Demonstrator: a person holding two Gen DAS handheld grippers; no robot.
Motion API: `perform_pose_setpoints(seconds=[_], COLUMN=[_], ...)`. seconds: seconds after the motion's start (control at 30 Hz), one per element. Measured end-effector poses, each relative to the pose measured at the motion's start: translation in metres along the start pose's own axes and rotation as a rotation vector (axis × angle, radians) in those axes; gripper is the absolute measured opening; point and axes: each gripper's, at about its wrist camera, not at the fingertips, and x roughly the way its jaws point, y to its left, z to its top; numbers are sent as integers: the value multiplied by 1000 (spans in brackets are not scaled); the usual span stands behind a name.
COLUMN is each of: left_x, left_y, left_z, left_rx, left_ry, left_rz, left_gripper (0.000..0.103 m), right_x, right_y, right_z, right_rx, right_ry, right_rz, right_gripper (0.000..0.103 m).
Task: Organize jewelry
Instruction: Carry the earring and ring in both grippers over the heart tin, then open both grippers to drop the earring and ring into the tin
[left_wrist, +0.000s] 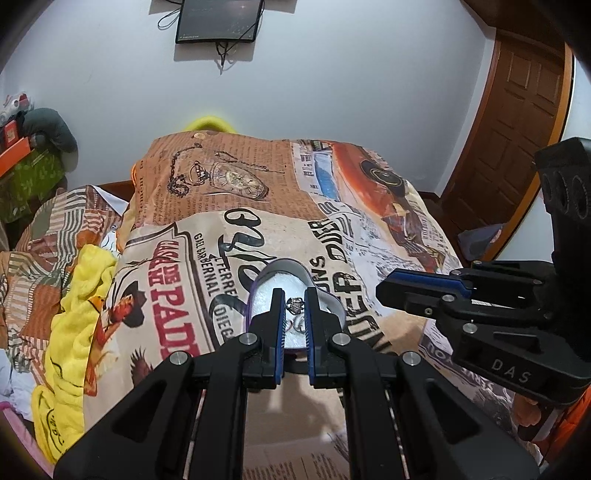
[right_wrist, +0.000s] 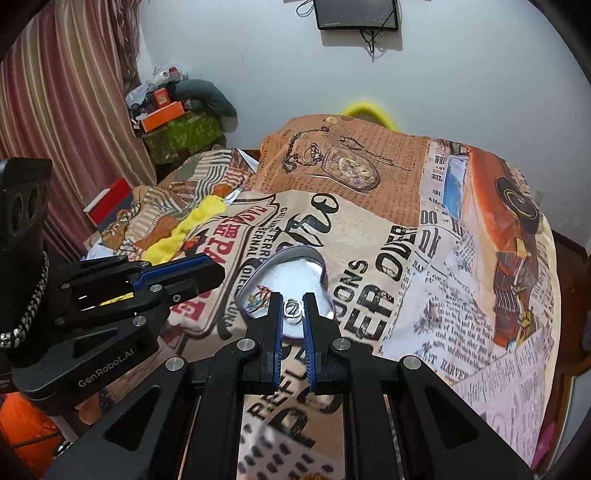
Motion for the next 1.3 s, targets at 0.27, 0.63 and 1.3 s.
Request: perform_pose_setpoints(seconds=[0.27, 0.63, 1.3], left_x=[27, 60, 75], left_y=[15, 28, 41], left_z=[10, 14, 17], left_rx=[-32, -54, -80], left_ry=[36, 104, 154], left_rz=[-10, -28, -43], left_gripper=[8, 8, 10], right_x=[26, 58, 76], right_y=[-6, -9, -9], right_z=[11, 15, 15], right_rx=[-26, -35, -68], right_ry=[39, 96, 134], right_rz=[-5, 27, 16], right_gripper=[9, 9, 9])
